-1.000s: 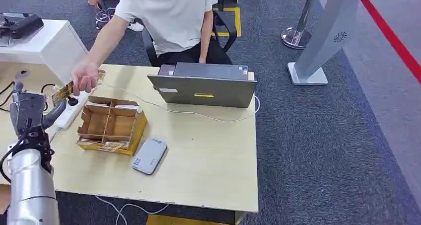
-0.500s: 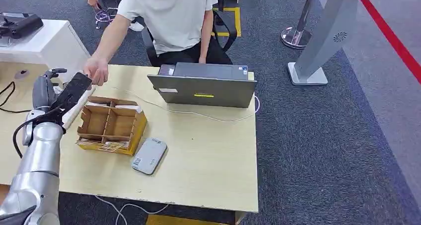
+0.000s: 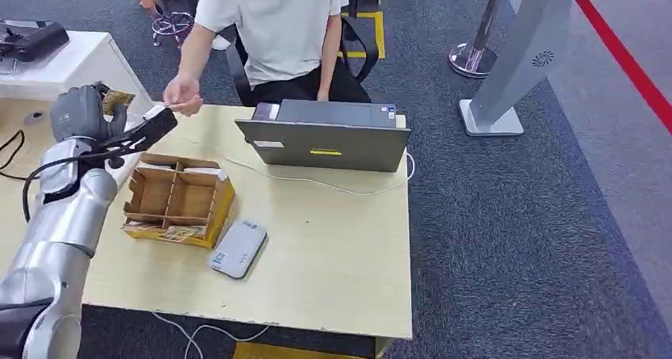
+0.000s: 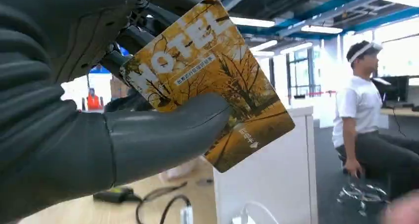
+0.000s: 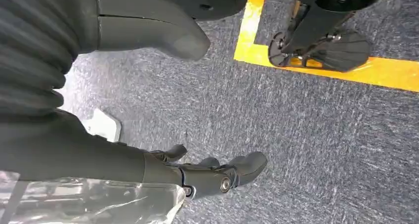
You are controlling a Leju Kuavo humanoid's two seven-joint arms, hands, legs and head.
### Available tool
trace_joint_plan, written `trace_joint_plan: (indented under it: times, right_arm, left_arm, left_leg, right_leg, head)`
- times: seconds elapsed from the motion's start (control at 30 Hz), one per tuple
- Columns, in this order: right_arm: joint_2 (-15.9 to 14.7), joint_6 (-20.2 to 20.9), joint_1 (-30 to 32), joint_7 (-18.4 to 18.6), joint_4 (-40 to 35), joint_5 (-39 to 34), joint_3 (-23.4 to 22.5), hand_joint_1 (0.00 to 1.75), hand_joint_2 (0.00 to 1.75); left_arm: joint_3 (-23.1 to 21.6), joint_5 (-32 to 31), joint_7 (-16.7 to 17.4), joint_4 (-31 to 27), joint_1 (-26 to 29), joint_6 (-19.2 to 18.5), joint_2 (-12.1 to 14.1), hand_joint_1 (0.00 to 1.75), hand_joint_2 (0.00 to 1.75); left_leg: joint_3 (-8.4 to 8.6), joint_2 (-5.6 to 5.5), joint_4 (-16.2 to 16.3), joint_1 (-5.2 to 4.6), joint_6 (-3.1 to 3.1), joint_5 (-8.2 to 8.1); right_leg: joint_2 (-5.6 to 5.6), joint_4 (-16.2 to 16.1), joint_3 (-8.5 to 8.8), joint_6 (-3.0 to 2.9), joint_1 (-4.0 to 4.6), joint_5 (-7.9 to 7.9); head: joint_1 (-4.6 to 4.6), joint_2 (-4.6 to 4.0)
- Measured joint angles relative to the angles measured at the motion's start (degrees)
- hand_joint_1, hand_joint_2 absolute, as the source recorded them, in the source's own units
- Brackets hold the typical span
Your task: Pass the card to the sensor for recognition and then transmit it.
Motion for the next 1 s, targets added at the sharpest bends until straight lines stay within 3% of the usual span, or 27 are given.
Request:
trace_joint_plan:
  times: [0.17, 0.37, 0.77, 1.0]
  right_arm:
    - [0.11, -0.22, 0.25, 0.57, 0.24, 1.01, 0.05, 0.00, 1.75]
    - [0.31, -0.72, 0.46, 1.05, 0.26, 1.49, 0.05, 0.00, 1.75]
    - [0.61, -1.81, 0.82, 1.09, 0.26, 0.63, -0.46, 0.00, 1.75]
    - [0.94, -2.58, 1.16, 1.03, 0.26, -0.31, -1.81, 0.00, 1.75]
  left_arm:
    - [-5.01, -6.59, 1.90, -0.51, -0.30, 3.71, 0.17, 1.75, 1.75]
    - [-8.36, -6.55, 1.84, -9.23, 4.48, 4.18, -0.46, 1.75, 1.75]
    - [-14.96, -4.12, 0.57, -28.96, 17.78, 0.57, 0.72, 1.75, 1.75]
    - [-19.47, -2.68, 0.07, -39.87, 25.48, -4.72, 3.39, 1.75, 1.75]
  left_leg:
    - [0.00, -0.01, 0.01, 0.00, 0.00, 0.00]
    - [-0.01, -0.01, 0.00, -0.01, 0.00, -0.01]
    - [-0.06, -0.03, -0.01, 0.00, 0.01, -0.01]
    - [-0.06, -0.02, -0.01, 0.00, 0.01, -0.02]
  right_leg:
    - [-0.01, 0.00, 0.01, 0.00, 0.00, 0.00]
    - [-0.01, 0.00, 0.01, 0.00, 0.00, 0.00]
    - [-0.05, 0.00, 0.01, 0.00, 0.00, -0.01]
    - [-0.07, -0.01, -0.01, 0.00, 0.00, -0.02]
  head:
    - [0.04, 0.00]
    - [0.02, 0.00]
    - [0.04, 0.00]
    - [0.00, 0.00]
